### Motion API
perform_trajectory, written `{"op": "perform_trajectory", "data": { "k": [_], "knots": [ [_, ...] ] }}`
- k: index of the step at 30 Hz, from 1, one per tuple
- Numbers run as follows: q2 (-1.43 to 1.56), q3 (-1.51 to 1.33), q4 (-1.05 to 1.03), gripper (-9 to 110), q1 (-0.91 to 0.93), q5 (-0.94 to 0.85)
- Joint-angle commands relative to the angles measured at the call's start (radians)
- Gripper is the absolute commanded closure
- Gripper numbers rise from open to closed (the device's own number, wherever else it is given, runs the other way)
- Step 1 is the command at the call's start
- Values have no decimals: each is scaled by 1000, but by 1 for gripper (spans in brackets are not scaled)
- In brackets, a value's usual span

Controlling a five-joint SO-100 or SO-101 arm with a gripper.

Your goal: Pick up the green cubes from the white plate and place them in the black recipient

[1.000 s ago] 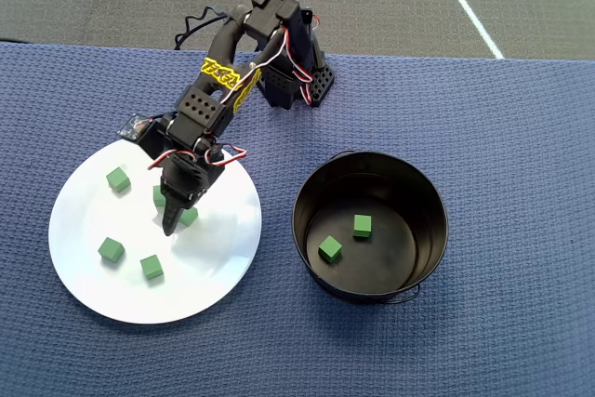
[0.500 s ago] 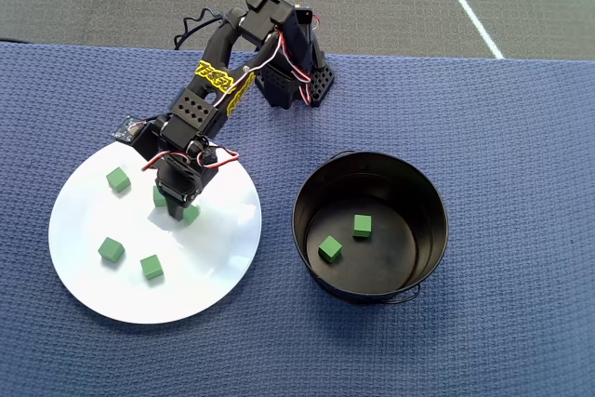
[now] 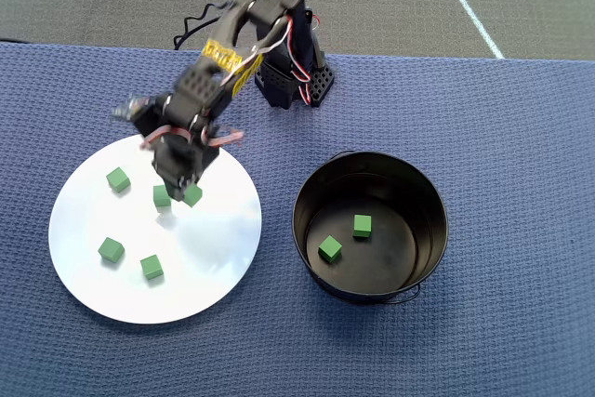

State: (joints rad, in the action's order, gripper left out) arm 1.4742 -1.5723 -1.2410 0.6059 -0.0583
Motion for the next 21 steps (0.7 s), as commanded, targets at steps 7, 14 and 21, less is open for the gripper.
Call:
{"op": "perform_trajectory", "data": {
  "k": [7, 14, 21],
  "knots": [
    [482, 204, -258, 102, -249, 132],
    [402, 179, -183, 102, -678, 275],
    [192, 175, -97, 102, -876, 270]
  ]
}}
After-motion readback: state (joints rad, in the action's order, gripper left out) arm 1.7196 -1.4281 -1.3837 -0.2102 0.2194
